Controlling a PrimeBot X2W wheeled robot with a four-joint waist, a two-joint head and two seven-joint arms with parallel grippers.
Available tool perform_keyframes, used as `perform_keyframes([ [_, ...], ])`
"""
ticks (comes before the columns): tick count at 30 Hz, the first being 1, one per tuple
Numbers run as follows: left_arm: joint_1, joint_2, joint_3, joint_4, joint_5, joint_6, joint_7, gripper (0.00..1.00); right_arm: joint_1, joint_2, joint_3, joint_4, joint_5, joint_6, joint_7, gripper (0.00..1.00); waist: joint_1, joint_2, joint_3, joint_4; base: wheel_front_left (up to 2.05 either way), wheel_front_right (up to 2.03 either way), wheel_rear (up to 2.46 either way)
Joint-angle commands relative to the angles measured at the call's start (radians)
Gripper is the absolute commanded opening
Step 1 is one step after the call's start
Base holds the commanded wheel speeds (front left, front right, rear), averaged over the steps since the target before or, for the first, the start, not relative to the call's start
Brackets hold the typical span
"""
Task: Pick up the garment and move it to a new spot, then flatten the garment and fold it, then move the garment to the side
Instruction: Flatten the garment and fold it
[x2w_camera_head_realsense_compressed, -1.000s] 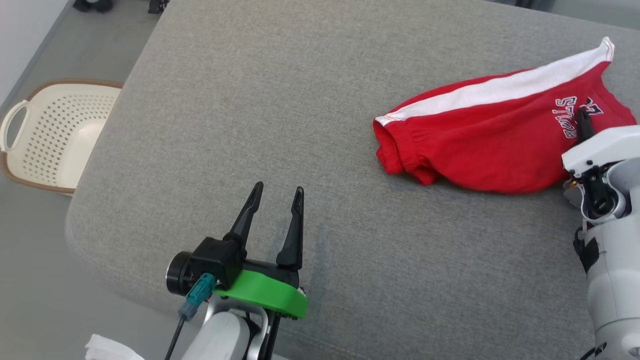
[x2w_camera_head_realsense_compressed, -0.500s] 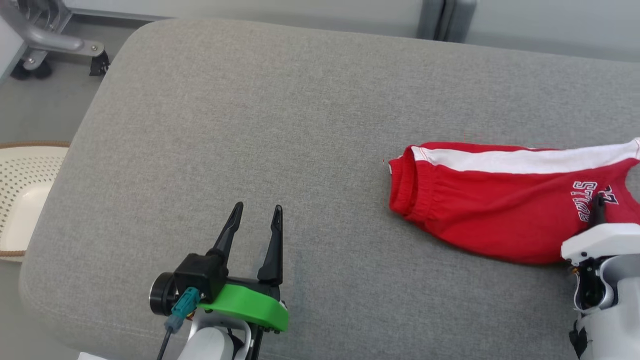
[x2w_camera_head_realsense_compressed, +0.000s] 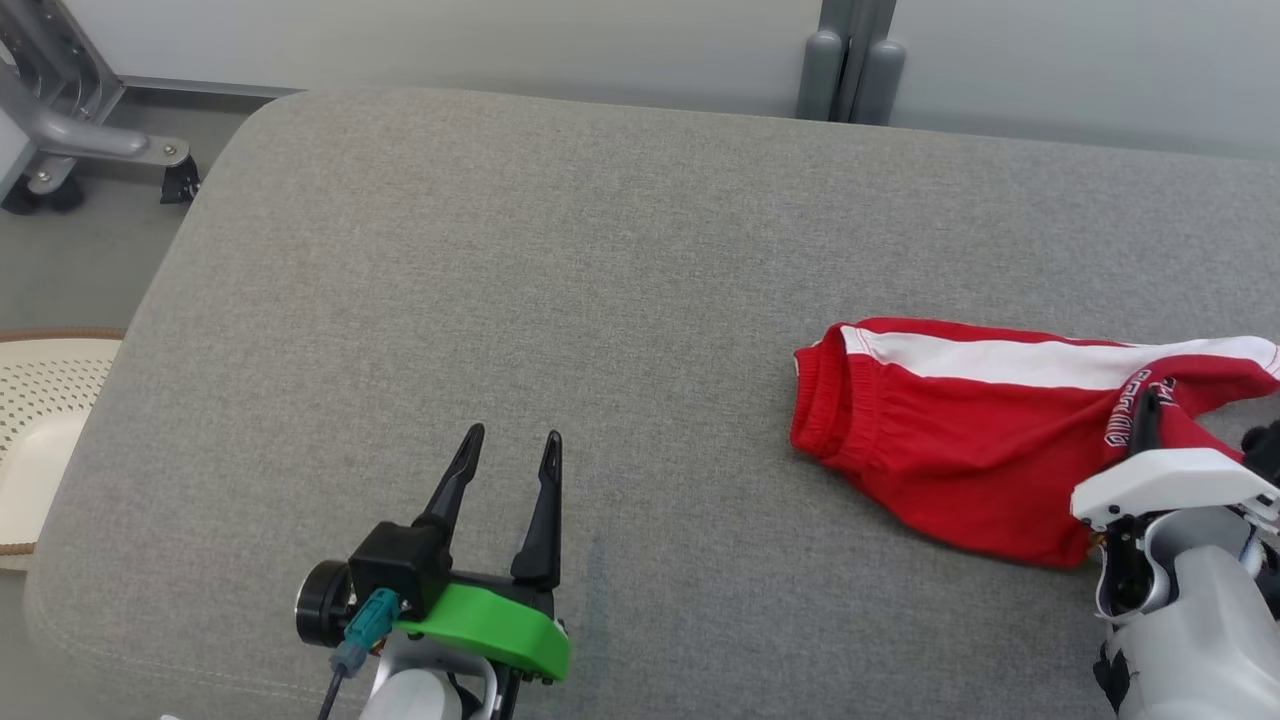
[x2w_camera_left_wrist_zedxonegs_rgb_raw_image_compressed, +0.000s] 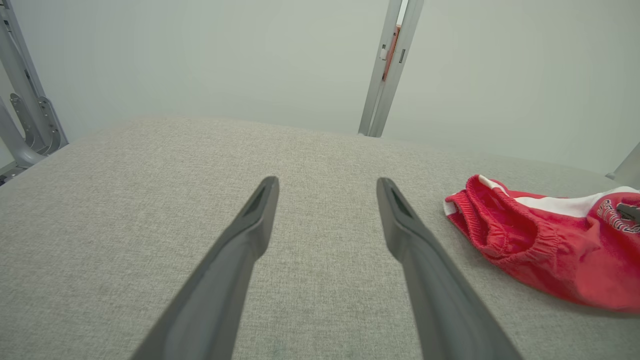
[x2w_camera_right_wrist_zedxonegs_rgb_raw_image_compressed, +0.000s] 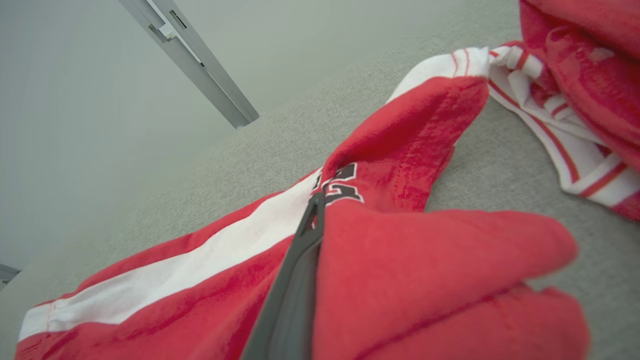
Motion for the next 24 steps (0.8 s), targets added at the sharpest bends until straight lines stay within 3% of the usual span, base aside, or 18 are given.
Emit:
perform_keyframes([
  [1,0.011,0.003,0.005,0.003,0.010,-0.004,-0.003,1.00,-0.016,-0.003,0.028,-0.006,0.007,0.000,-0.012,0.00,0.0000,0.0000,-0.004,0.003,0.00,0.00,0.00],
  [17,0.036,0.003,0.024,0.022,0.019,-0.021,-0.003,1.00,0.099,-0.004,0.465,-0.184,0.195,0.000,-0.048,0.00,0.0000,0.0000,-0.061,0.031,0.00,0.00,0.00],
  [24,0.047,0.003,0.033,0.020,0.025,-0.027,-0.003,1.00,0.139,-0.004,0.525,-0.181,0.164,0.000,-0.052,0.00,0.0000,0.0000,-0.069,0.044,0.00,0.00,0.00],
])
